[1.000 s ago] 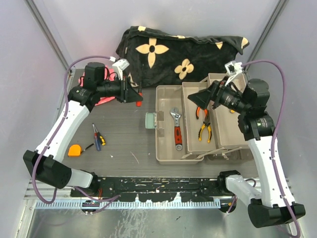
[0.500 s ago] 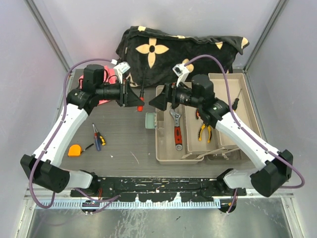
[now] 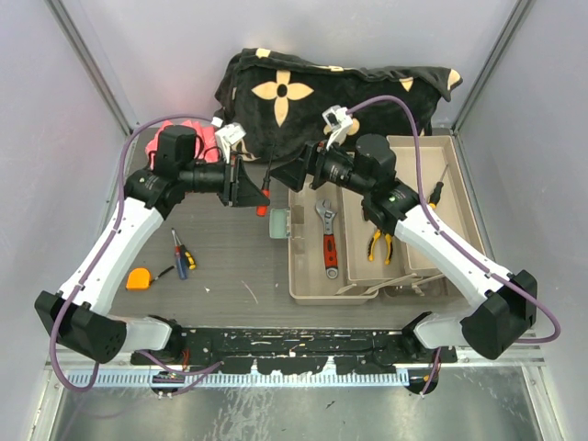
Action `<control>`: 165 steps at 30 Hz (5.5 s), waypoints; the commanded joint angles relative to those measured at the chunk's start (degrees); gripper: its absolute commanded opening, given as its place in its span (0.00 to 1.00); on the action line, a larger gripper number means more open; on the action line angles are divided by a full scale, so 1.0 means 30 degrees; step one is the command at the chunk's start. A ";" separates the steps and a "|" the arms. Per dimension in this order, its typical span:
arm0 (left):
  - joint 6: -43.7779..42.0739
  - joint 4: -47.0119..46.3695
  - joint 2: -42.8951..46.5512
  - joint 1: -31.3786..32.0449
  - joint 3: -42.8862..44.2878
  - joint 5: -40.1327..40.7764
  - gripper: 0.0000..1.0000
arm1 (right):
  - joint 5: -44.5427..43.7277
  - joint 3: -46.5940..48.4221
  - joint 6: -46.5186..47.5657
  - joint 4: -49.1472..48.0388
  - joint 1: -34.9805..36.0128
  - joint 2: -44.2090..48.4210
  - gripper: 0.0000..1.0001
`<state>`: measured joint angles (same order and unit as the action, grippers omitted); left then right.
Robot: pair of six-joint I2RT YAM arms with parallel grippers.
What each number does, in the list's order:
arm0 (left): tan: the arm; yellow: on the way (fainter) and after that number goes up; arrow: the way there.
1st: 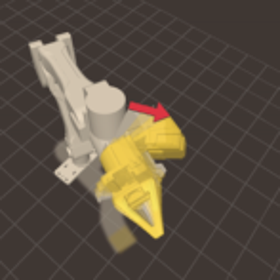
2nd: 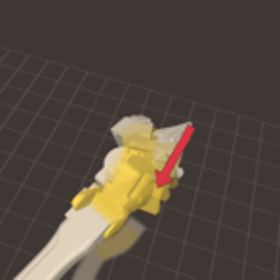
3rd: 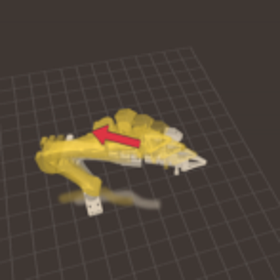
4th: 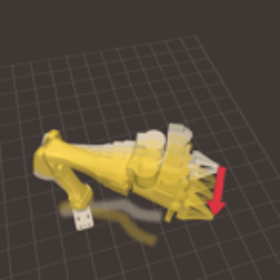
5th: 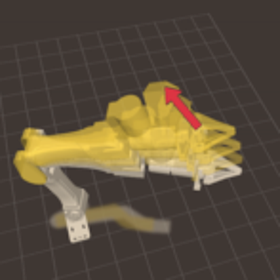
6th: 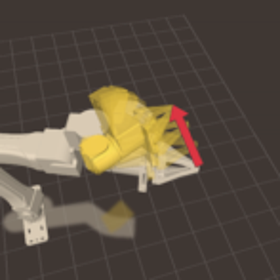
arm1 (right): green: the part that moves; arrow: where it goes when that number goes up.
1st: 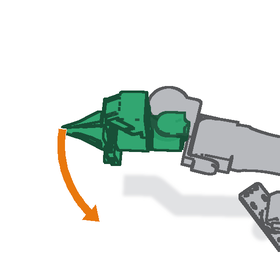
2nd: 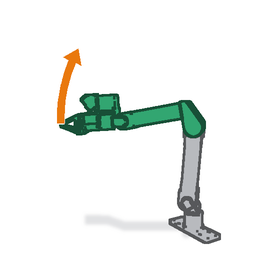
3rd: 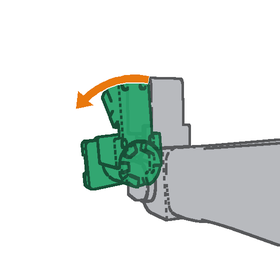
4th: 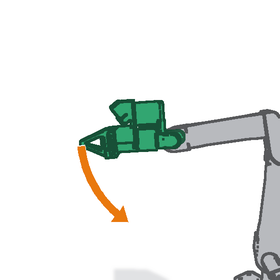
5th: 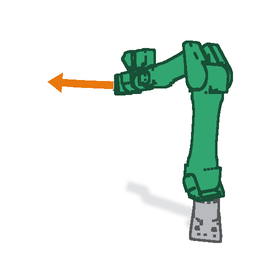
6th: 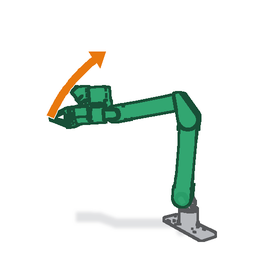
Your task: Pack the tool kit
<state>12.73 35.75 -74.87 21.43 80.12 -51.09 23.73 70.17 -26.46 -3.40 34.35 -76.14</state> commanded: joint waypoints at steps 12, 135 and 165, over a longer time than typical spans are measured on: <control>-0.0678 0.0013 -0.0206 0.0355 0.0751 -0.0471 0.00 | 0.2069 0.1283 -0.1257 -0.2042 0.0922 -0.1587 0.55; 0.1124 0.1054 -0.6621 -0.7525 -0.8880 1.6813 0.43 | -0.3763 0.2895 0.7406 1.3541 -1.1067 0.7682 0.83; -0.0264 -0.0591 -0.0431 0.0124 -0.1758 0.1327 0.00 | 0.9053 -0.2719 -0.3885 0.0230 -1.0429 0.7896 0.83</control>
<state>12.40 37.04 -76.90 18.52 72.99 -44.45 44.25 64.47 -26.02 13.39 1.48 -54.13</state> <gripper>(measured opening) 0.209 0.835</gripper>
